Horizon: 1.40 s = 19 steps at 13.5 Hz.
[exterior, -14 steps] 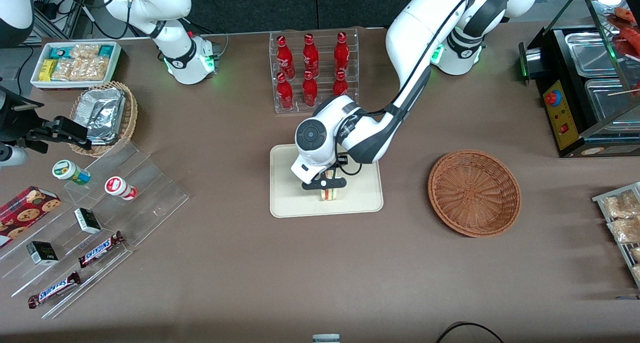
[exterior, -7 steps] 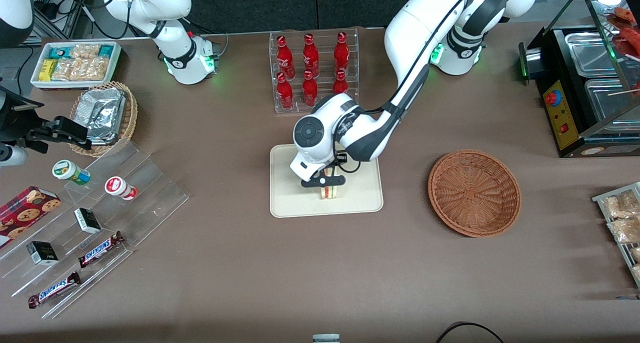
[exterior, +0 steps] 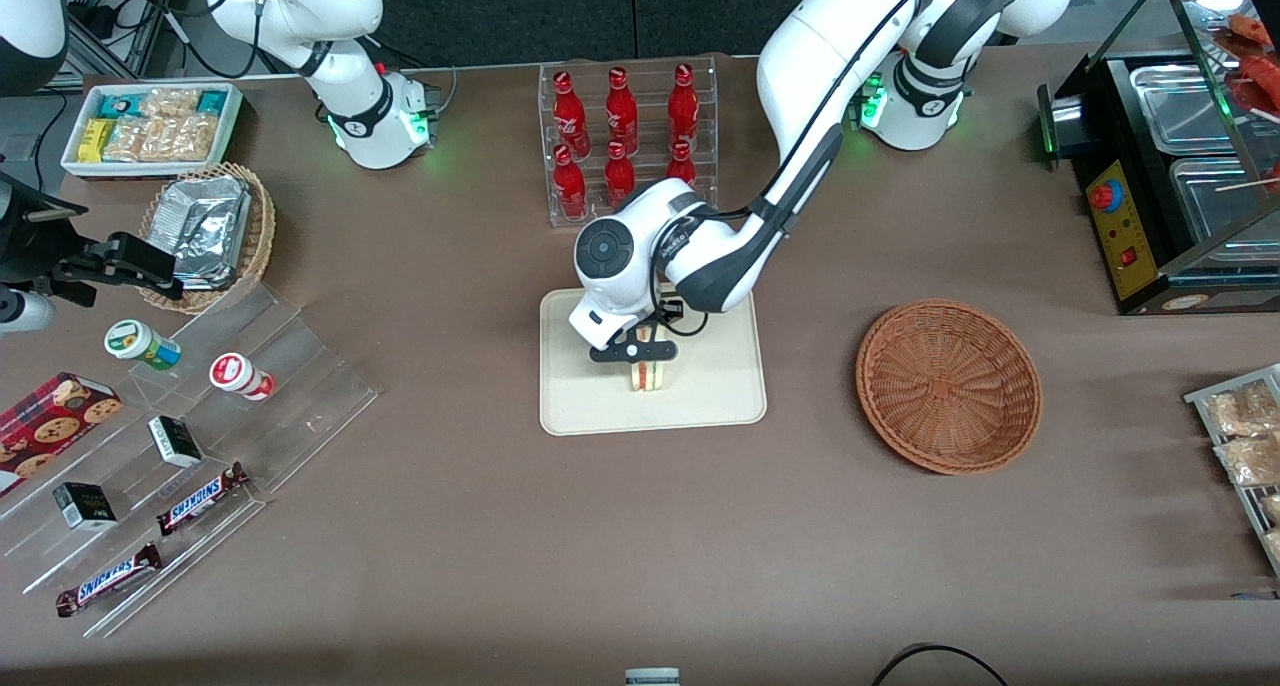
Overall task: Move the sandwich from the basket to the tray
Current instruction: 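Lower the sandwich onto the tray and open the left gripper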
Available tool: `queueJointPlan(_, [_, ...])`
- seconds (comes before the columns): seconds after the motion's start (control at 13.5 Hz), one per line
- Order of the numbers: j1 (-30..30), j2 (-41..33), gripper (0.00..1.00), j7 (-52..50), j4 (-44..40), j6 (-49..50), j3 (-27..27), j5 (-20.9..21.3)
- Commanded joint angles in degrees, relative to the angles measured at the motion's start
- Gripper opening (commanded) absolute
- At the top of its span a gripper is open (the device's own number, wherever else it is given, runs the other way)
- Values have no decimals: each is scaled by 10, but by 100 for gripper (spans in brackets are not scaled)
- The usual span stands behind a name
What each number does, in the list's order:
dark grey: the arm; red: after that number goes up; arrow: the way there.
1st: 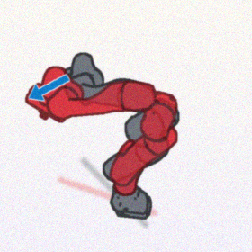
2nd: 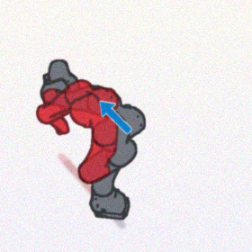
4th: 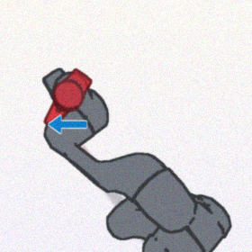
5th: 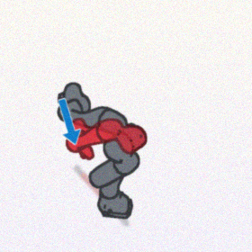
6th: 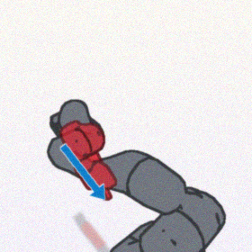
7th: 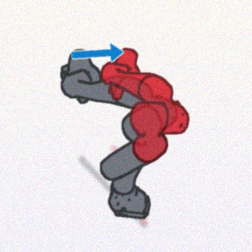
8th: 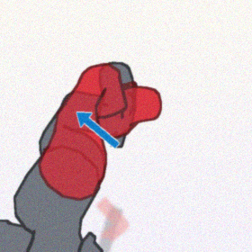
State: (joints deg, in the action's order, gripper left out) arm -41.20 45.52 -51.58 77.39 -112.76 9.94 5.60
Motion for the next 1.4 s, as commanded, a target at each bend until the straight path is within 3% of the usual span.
queueJointPlan(0.0, [-4, -14, 0, -10, 16, -7, -6, 8])
queueJointPlan(0.07, [-3, -13, 11, -10, 16, -6, -6, 7])
queueJointPlan(0.15, [-2, -12, 59, -10, 15, -6, -6, 7])
queueJointPlan(0.22, [-2, -9, 100, -10, 15, -6, -6, 6])
queueJointPlan(0.74, [-1, -16, 100, -33, 9, 2, -6, 6])
queueJointPlan(1.03, [2, -62, 100, -48, 5, 58, -7, 5])
queueJointPlan(1.33, [69, -118, 100, -47, 6, 87, -15, -4])
